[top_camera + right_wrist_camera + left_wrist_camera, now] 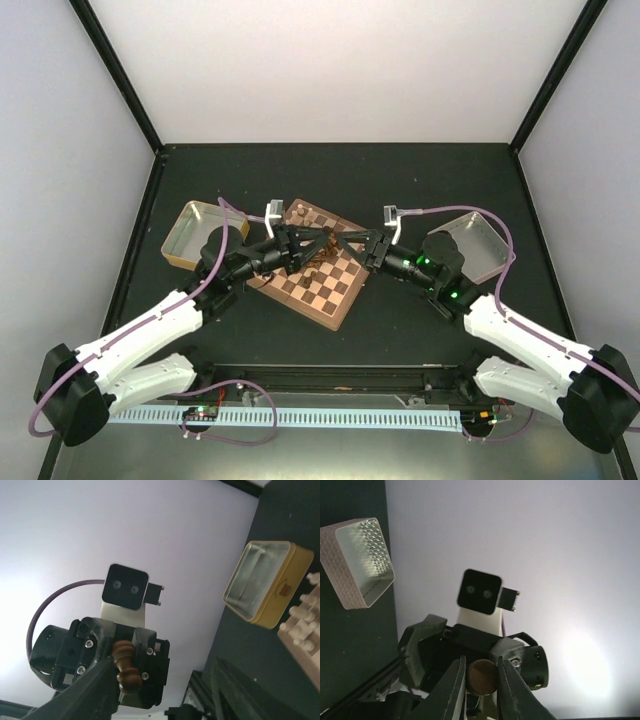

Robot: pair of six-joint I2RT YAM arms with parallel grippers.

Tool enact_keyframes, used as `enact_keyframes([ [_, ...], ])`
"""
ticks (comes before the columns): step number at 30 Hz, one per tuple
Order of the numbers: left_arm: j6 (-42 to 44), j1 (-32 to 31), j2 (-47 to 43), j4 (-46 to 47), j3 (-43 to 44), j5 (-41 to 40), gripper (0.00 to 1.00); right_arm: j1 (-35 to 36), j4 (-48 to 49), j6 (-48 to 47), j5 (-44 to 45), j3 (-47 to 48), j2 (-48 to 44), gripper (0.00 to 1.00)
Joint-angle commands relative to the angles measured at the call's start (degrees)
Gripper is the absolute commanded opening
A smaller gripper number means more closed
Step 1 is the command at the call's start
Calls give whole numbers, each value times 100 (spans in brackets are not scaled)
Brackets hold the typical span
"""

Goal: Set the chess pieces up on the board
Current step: Place the chess piece on the chessboard.

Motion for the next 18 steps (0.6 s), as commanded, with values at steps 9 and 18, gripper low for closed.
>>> enact_keyframes([
  [9, -708, -12, 107, 644, -60, -207, 5, 131, 1201, 593, -445, 133, 354, 34],
  [18, -684, -11, 96, 594, -138, -215, 5, 166, 981, 459, -321, 203, 343, 8],
])
